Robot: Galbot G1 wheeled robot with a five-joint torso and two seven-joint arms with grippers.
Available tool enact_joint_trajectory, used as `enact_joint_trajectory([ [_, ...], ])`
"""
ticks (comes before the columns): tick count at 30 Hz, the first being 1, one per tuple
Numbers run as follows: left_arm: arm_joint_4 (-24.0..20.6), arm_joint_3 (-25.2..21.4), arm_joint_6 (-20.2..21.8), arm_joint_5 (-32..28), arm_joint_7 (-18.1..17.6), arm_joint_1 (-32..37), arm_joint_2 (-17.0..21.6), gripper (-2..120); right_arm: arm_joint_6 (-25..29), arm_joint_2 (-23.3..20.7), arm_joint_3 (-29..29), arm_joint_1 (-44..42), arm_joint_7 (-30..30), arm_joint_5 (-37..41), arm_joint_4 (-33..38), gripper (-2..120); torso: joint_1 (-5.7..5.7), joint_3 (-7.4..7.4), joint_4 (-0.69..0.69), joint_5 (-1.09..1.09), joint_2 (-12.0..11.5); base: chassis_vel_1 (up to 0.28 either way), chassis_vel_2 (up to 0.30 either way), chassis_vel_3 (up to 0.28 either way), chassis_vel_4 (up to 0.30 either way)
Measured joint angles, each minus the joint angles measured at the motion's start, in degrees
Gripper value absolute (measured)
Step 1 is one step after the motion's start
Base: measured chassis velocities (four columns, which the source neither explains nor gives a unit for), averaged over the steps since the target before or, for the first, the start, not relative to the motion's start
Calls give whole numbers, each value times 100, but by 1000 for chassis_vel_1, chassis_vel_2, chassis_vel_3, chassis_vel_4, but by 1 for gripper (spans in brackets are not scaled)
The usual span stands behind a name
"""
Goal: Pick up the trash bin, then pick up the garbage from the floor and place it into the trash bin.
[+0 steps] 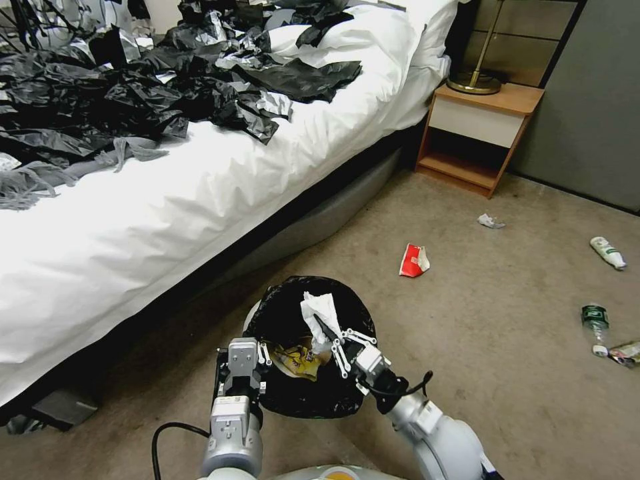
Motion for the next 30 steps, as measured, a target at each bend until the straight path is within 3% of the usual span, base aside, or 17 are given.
enact_joint_trajectory([
  [24,44,109,-15,71,5,-4,-36,2,-145,17,-155,-62,103,-135,-40,98,-1,0,-1,0,0,0,0,0,0],
  [30,44,119,-21,88,5,6,-36,2,-119,-1,-133,-119,100,-166,7,100,-1,0,-1,0,0,0,0,0,0],
])
